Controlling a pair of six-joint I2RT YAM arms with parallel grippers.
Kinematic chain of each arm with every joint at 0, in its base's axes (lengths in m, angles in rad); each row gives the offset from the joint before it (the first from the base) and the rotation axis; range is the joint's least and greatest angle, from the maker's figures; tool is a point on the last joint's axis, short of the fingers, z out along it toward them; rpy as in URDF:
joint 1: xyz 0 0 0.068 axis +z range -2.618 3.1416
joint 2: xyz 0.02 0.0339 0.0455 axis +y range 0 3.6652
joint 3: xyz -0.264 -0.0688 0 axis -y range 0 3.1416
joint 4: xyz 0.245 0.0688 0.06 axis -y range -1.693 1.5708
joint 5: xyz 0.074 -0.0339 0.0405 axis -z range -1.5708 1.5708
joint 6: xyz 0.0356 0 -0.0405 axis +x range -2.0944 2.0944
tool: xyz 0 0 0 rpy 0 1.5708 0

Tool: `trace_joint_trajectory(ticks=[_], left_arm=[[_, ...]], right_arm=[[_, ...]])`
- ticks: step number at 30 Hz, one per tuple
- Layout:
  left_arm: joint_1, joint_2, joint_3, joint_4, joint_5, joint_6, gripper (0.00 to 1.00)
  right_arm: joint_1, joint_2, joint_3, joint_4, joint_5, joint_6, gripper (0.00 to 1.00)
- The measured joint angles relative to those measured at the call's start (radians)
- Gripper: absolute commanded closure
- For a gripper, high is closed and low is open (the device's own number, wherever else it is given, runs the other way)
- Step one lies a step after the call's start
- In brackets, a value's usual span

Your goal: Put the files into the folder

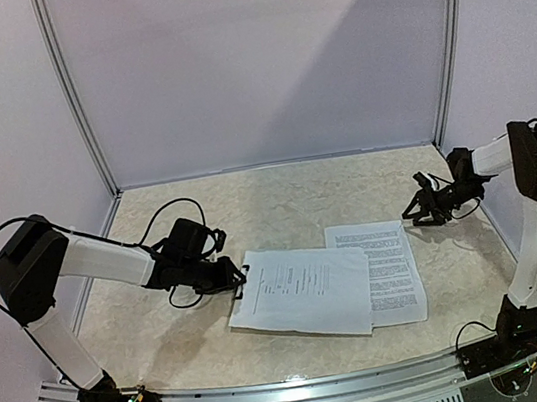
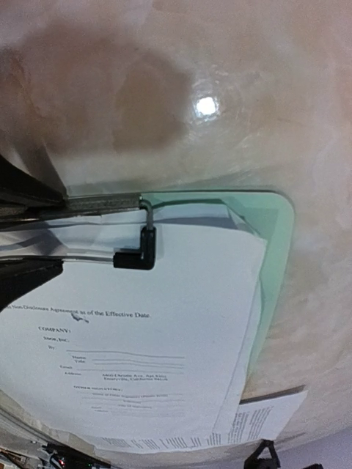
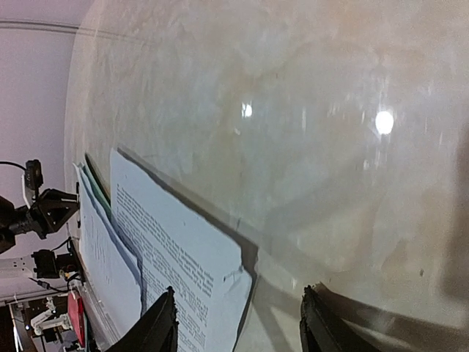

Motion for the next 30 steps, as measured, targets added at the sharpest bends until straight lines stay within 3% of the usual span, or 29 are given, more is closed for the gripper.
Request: trace_joint_trajectory(ticks=[10,26,30], left_arm=[[0.000,0.000,0.000,0.000,0.000,0.001,1.00],[0.000,0.001,0.000,0.000,0.000,0.001,1.00],[0.000,0.002,0.002,-0.002,0.001,0.001,1.00]], right_arm=[[0.013,0.137,0.135,0.049,-0.113,0.003,0.50],[0.060,0.145,0.097,-0.006,-0.173,-0.083,0.70],[0.060,0.144,0.092,-0.016,-0.176,-0.089,0.82]])
